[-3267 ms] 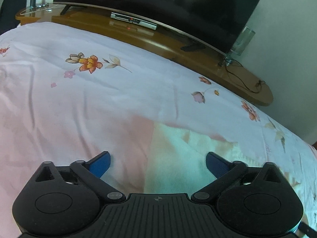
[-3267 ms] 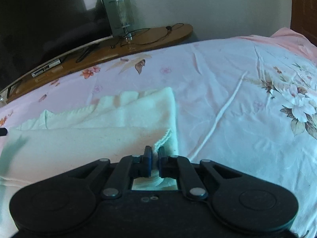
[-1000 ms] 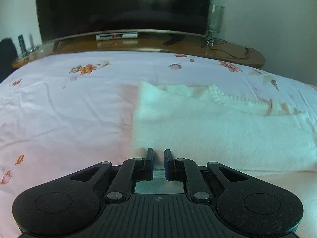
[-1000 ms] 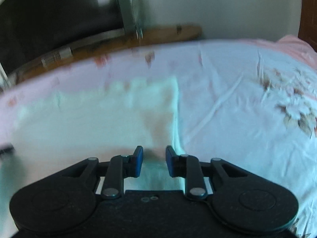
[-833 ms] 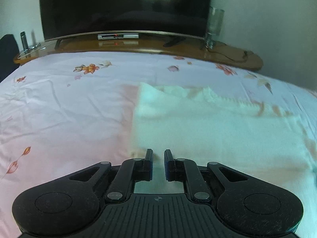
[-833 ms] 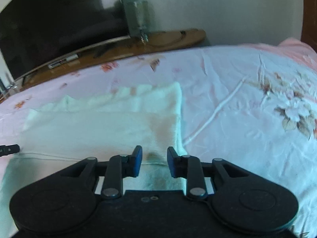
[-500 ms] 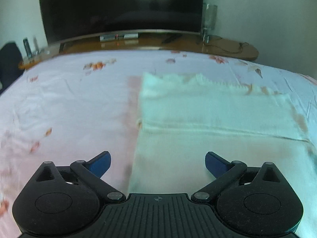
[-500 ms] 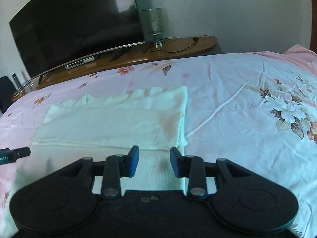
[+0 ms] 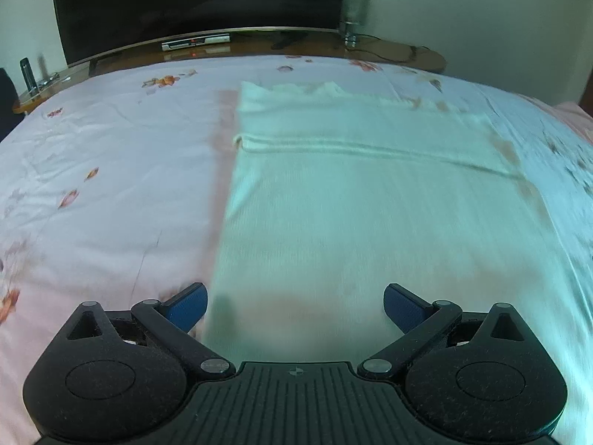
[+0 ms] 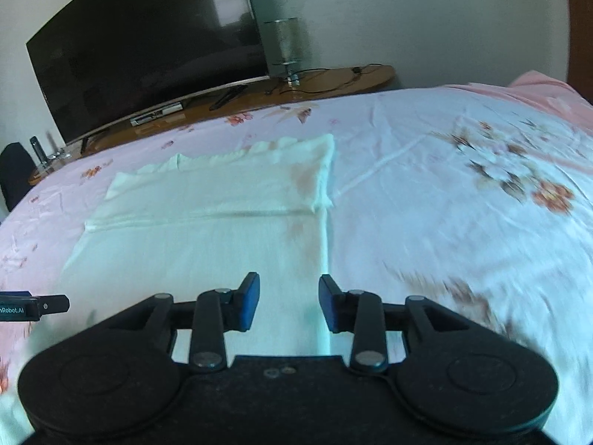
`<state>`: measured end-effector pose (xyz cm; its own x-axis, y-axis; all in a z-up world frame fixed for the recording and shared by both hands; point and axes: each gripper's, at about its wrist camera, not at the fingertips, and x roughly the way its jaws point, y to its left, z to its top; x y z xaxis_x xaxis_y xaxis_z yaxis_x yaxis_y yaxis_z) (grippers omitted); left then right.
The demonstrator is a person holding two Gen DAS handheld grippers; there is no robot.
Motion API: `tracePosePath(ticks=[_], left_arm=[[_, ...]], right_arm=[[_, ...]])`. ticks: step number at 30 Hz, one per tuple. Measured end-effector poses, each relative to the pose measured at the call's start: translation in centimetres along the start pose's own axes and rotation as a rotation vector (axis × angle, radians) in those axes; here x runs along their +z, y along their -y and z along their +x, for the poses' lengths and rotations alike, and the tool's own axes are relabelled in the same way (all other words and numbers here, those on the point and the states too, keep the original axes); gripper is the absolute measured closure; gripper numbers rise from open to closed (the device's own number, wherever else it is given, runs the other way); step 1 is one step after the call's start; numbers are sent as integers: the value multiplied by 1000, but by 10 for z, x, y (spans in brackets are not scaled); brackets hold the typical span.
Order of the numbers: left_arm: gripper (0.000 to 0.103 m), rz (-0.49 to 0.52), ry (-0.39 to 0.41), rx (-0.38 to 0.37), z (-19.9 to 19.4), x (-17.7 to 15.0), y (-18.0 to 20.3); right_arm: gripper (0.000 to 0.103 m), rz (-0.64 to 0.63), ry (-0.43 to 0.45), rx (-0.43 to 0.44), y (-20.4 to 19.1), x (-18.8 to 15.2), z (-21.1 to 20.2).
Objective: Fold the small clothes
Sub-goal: 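Grasp the opposite side edge with the left tool, fold inward, release, then move both open tools along the sweater to its ribbed hem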
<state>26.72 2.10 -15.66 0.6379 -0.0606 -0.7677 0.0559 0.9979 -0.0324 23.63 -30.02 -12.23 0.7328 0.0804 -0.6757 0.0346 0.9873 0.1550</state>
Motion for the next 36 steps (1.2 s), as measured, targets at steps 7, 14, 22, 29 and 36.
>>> tracePosePath(ticks=[7, 14, 22, 29, 36], left_arm=[[2, 12, -7, -20, -41, -49, -20], [2, -18, -19, -21, -67, -95, -45], [2, -26, -43, -8, -81, -123, -50], [2, -25, -39, 17, -90, -124, -46], [2, -44, -51, 21, -94, -130, -54]], right_arm=[[67, -15, -58, -23, -13, -55, -43], [67, -10, -96, -52, -24, -95, -75], [65, -6, -97, -68, -32, -116, -94], [61, 6, -99, -73, -38, -126, -100], [52, 16, -100, -102, -35, -132, -106]])
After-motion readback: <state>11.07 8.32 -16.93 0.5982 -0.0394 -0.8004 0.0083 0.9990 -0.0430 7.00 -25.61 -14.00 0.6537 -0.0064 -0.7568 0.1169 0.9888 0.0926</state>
